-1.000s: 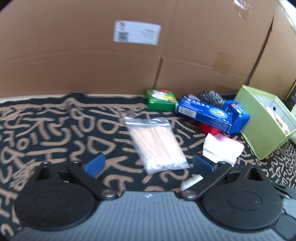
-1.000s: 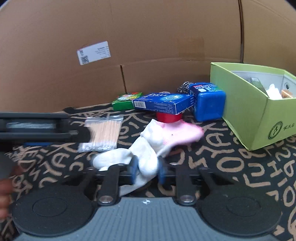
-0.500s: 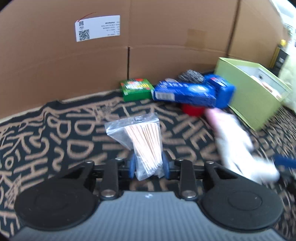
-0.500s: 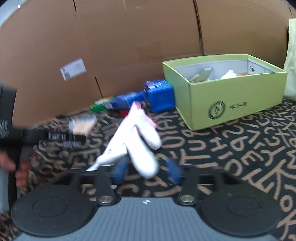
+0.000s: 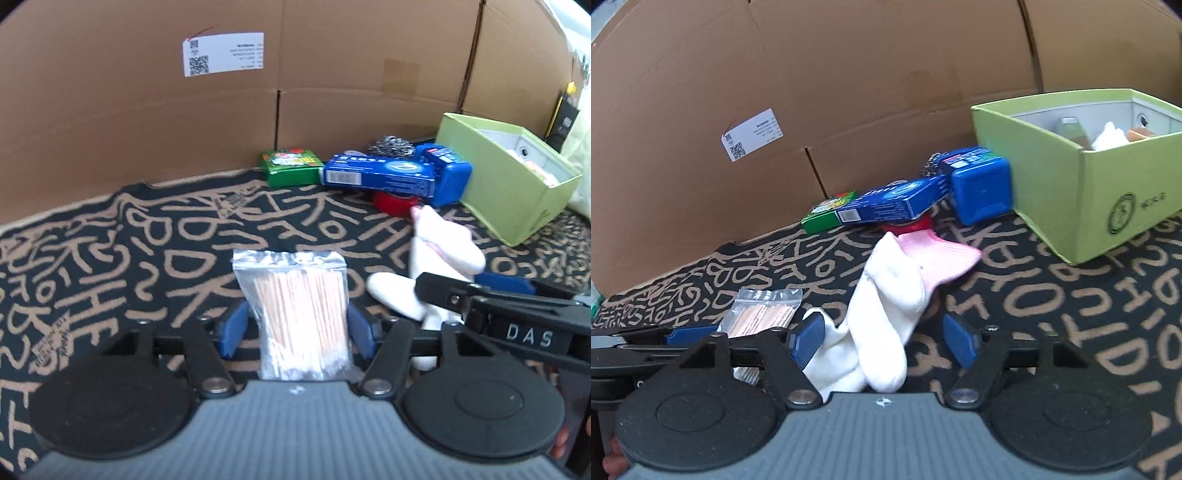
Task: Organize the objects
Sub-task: 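Grasp the white pink-trimmed sock with the right gripper while the left grasps the cotton swab bag, then carry the sock and swab bag into the lime-green box and release them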
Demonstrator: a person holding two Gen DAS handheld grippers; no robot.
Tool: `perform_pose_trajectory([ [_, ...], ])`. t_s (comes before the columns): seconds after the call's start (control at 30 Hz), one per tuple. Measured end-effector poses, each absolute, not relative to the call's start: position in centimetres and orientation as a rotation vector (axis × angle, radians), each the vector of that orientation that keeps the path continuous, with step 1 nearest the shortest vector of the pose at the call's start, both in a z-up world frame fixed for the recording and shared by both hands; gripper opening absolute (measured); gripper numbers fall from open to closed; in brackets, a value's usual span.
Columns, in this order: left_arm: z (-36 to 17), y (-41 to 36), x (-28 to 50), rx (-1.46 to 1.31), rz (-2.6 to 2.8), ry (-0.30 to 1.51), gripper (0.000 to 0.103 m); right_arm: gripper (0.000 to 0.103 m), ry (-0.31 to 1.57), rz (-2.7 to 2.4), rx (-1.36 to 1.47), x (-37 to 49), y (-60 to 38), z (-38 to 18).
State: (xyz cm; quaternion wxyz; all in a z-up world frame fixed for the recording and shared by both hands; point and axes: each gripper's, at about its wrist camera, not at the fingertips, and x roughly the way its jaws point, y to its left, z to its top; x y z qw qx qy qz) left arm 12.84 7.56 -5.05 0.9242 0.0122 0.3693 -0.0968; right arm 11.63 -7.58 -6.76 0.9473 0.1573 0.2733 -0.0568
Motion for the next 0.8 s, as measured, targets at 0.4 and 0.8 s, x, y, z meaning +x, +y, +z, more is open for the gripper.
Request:
perform_pose_trajectory([
  [0.4, -5.1, 7.3, 13.0, 0.037, -0.202, 0.754, 0.063, 0.012, 0.549, -0.033, 0.194, 10.5, -7.0, -6.0],
  [0.8, -4.4, 6.2, 11.6, 0.056, -0.259, 0.762, 0.027, 0.012, 0.434, -0.092, 0.200, 4.7, -9.9, -3.4],
])
